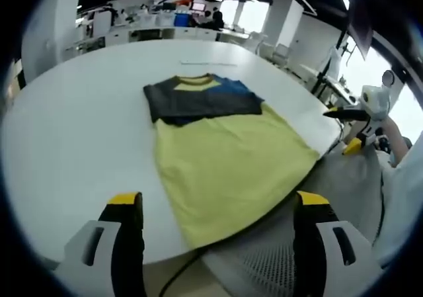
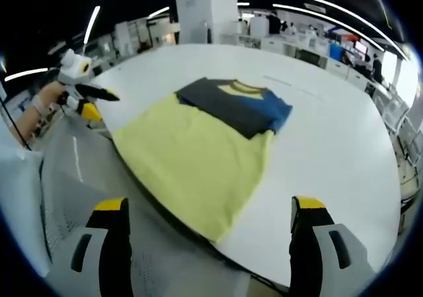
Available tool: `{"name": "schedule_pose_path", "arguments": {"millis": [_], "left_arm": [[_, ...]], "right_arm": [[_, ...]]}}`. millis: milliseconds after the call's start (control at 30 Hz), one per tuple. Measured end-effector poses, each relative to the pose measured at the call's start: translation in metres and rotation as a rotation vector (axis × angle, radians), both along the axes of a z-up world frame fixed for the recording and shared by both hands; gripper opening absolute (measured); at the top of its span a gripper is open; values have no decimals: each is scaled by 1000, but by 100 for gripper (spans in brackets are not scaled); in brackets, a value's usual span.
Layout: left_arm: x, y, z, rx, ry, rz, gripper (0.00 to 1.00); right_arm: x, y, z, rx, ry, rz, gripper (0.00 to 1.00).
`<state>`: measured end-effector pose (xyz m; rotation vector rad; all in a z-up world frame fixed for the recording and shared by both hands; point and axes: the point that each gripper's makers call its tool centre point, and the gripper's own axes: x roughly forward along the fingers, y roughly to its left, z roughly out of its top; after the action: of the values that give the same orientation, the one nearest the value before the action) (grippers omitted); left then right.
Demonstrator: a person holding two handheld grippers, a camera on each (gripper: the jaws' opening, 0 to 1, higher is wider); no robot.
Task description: Fold the garment on the visible template until the final outline fits inside the template.
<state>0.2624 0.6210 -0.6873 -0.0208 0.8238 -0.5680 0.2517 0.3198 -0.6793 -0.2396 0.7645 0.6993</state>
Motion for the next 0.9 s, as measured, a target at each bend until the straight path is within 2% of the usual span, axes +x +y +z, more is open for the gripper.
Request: {"name": "schedule_pose_path", "arguments": {"millis": [433, 600, 700, 900], "left_arm": [[-5, 12, -21, 3, 57, 42, 88], [-8, 14, -28, -21, 92, 59, 82], [-10, 15, -31, -33, 113, 68, 78], [-14, 18, -37, -12, 136, 72, 75]], "right_arm": [[-3, -1, -12, -12, 31, 10, 100], [-4, -3, -15, -16, 41, 8, 100], [-7, -5, -20, -29, 76, 6, 93], [-3, -8, -21, -26, 70, -23, 98]]}}
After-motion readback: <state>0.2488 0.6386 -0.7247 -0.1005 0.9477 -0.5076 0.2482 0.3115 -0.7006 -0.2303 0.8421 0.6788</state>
